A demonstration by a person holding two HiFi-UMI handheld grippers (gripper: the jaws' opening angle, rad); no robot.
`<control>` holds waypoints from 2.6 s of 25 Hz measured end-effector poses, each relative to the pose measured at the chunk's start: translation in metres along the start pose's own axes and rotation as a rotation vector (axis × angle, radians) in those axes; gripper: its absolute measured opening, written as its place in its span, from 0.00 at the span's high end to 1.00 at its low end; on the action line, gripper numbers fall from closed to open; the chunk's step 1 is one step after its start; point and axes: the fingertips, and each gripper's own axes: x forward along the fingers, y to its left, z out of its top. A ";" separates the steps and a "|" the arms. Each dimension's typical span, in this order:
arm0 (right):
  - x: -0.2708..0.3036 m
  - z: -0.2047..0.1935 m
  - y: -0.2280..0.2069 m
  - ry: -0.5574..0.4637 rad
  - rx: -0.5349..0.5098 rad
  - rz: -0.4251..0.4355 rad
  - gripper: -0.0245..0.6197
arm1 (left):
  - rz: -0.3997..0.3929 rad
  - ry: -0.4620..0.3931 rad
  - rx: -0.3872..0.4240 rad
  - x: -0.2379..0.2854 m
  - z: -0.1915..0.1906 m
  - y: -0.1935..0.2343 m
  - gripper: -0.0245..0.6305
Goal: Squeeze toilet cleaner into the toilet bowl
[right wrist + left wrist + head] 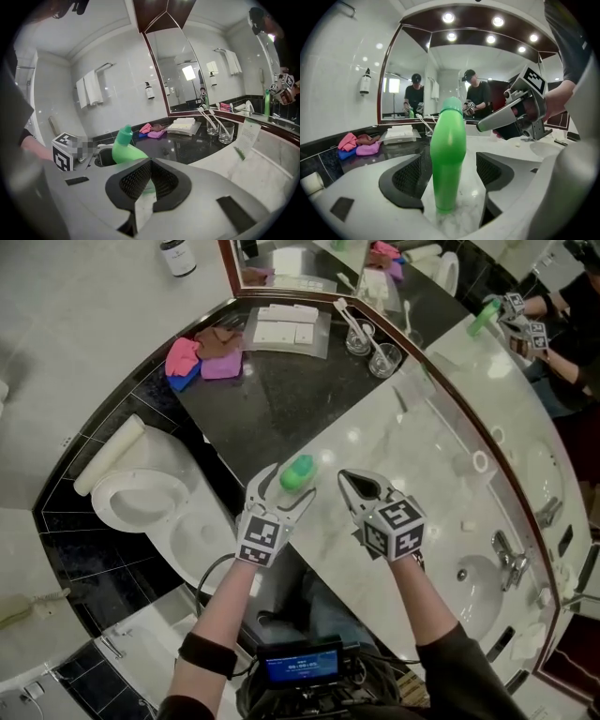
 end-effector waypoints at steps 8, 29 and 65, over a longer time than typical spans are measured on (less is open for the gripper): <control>0.006 -0.010 -0.026 0.017 0.030 -0.010 0.96 | -0.043 -0.002 0.027 0.024 -0.003 -0.005 0.40; 0.015 -0.027 -0.038 0.033 0.064 -0.001 0.96 | -0.059 -0.076 0.110 0.036 0.003 -0.003 0.69; -0.031 0.077 0.329 -0.155 -0.113 0.743 0.69 | 0.318 0.008 -0.029 -0.283 0.011 0.011 0.70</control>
